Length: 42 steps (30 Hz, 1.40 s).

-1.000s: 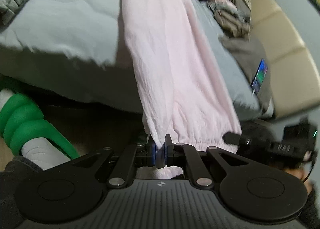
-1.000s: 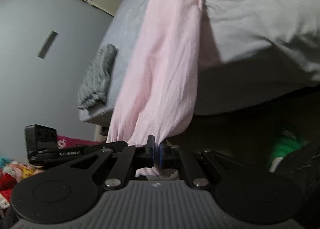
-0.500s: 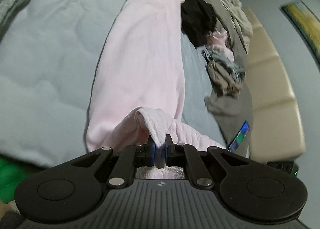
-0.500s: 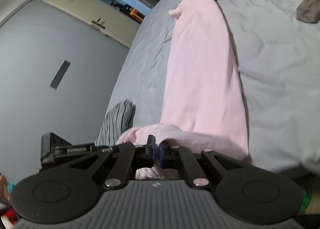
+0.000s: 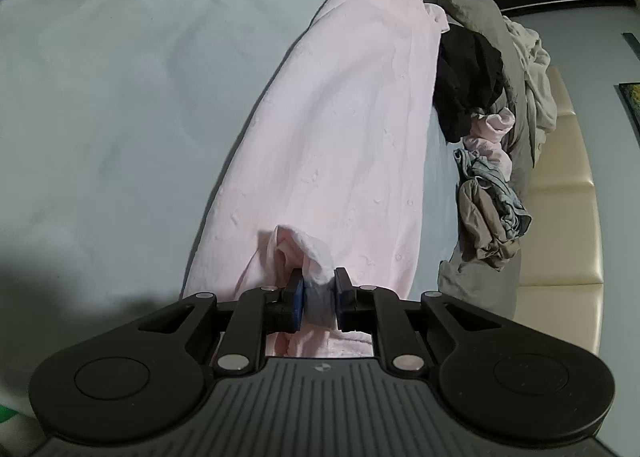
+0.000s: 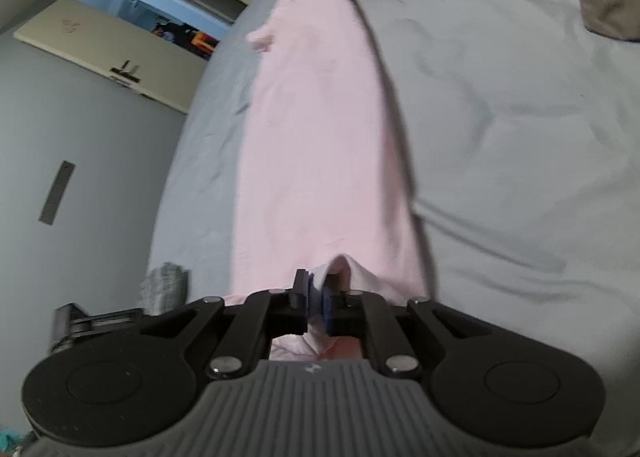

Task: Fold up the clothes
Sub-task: 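Lay the cuff end onto the garment and open both grippers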

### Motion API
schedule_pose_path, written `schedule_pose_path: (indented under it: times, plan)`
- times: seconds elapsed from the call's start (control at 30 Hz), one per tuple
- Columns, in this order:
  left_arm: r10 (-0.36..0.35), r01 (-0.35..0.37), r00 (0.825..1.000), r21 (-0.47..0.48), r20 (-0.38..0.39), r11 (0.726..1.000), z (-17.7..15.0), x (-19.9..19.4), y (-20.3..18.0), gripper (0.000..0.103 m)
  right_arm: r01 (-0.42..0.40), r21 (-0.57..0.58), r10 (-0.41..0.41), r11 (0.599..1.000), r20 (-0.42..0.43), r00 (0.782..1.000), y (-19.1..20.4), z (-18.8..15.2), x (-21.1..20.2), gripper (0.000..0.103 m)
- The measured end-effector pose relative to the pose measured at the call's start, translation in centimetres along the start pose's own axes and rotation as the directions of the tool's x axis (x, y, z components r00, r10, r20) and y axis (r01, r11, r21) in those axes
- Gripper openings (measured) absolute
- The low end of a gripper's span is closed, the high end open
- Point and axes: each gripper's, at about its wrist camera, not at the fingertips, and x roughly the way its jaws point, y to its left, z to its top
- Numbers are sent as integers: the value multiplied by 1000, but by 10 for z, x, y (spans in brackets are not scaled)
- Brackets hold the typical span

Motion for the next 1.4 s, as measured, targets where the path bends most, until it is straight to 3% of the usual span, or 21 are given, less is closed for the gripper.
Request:
schedule_pose_path:
  times: [0.1,0.13,0.17,0.27,0.37,0.47,0.57,0.67,0.73,0.8,0.83,0.93,1.1,1.17,1.23,1.33,1.4]
  plan:
    - [17,-16,1000,36,-12,999,6,-17,-7,20,-47,35,45,998,55,997,-5,-1,-8,24]
    - [22,-20,1000,66,-21,998,6,-25,-11,20,-73,36,70,997,78,995,-3,0,-14,38]
    - [40,-37,999,100,-26,994,5,-31,-15,20,-94,25,91,995,99,991,1,1,-21,45]
    - [133,-127,991,218,-11,968,-7,-49,-29,20,-89,-74,99,993,137,986,20,-4,-41,45]
    - [253,-235,967,407,9,883,-29,-47,-47,22,-9,-257,48,966,149,988,44,-22,-56,51]
    - [291,-247,957,577,17,778,-59,-33,-61,22,113,-476,-43,872,156,987,67,-46,-56,53]
    - [272,-198,962,638,-19,744,-79,-19,-69,22,143,-586,-85,798,126,988,72,-65,-54,53]
    - [310,-196,950,707,-33,679,-92,-5,-75,22,167,-667,-136,726,99,986,75,-77,-41,53]
    - [337,-207,941,732,-33,649,-94,1,-75,22,175,-674,-186,718,56,981,71,-77,-30,50]
    - [332,-200,943,731,-39,652,-91,4,-75,22,159,-642,-216,750,-11,976,62,-74,-19,45]
    - [323,-193,945,726,-43,660,-89,5,-76,22,153,-634,-223,758,-32,974,60,-73,-15,38]
    - [315,-198,949,720,-29,665,-80,10,-79,22,148,-643,-233,751,-48,971,63,-76,-11,31]
    - [294,-196,956,691,-25,696,-66,17,-86,22,150,-608,-249,779,-80,965,63,-62,9,21]
    - [253,-211,967,683,39,700,-59,12,-93,22,163,-601,-227,782,-30,974,68,-55,11,20]
    - [194,-216,975,657,108,722,-50,4,-99,22,171,-582,-173,795,51,983,73,-45,6,20]
    - [133,-222,973,616,187,755,-36,-9,-103,22,184,-542,-109,820,168,980,76,-29,-4,21]
    - [122,-218,973,603,196,767,-32,-13,-104,22,193,-512,-110,837,187,976,72,-21,-5,23]
